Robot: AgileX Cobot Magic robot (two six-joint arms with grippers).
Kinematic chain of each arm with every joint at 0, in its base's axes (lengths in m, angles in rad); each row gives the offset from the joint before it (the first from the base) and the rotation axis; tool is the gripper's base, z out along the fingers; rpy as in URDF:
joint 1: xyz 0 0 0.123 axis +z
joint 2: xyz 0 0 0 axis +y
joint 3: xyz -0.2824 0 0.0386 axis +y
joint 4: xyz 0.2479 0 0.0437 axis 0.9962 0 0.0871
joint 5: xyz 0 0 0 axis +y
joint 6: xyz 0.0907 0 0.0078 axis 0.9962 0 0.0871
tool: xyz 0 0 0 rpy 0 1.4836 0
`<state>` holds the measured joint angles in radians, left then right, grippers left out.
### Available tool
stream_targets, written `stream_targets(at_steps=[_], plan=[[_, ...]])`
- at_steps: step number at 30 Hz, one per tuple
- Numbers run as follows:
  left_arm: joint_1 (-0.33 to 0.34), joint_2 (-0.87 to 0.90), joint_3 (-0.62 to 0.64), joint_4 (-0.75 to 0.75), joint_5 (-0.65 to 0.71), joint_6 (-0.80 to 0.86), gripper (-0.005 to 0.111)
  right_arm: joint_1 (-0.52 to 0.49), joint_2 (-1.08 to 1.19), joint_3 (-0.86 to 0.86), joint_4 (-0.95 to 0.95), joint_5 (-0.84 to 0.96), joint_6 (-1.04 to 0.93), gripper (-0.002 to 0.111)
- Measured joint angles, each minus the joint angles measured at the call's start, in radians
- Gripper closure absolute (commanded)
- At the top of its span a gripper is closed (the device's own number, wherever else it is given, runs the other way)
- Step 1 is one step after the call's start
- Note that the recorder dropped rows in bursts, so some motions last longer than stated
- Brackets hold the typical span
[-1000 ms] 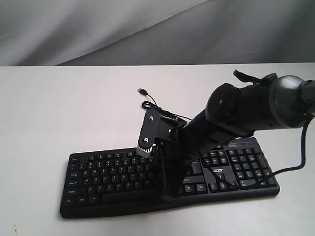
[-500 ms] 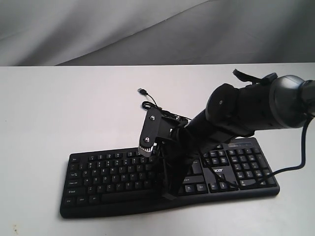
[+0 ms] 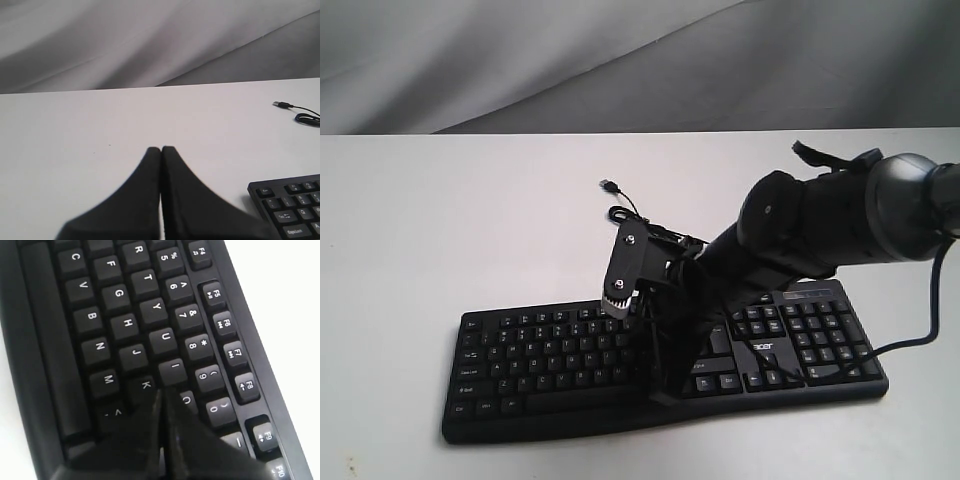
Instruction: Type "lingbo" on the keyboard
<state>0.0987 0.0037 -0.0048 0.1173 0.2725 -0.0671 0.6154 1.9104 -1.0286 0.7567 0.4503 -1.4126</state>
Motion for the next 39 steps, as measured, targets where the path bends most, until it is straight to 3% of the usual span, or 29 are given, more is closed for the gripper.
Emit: stream_targets(at_steps=[39], plan=[[0.0,0.0,0.0,0.0,0.0,0.0,0.106,0.0,0.024,0.0,-0.002,0.007,0.0,0.108]])
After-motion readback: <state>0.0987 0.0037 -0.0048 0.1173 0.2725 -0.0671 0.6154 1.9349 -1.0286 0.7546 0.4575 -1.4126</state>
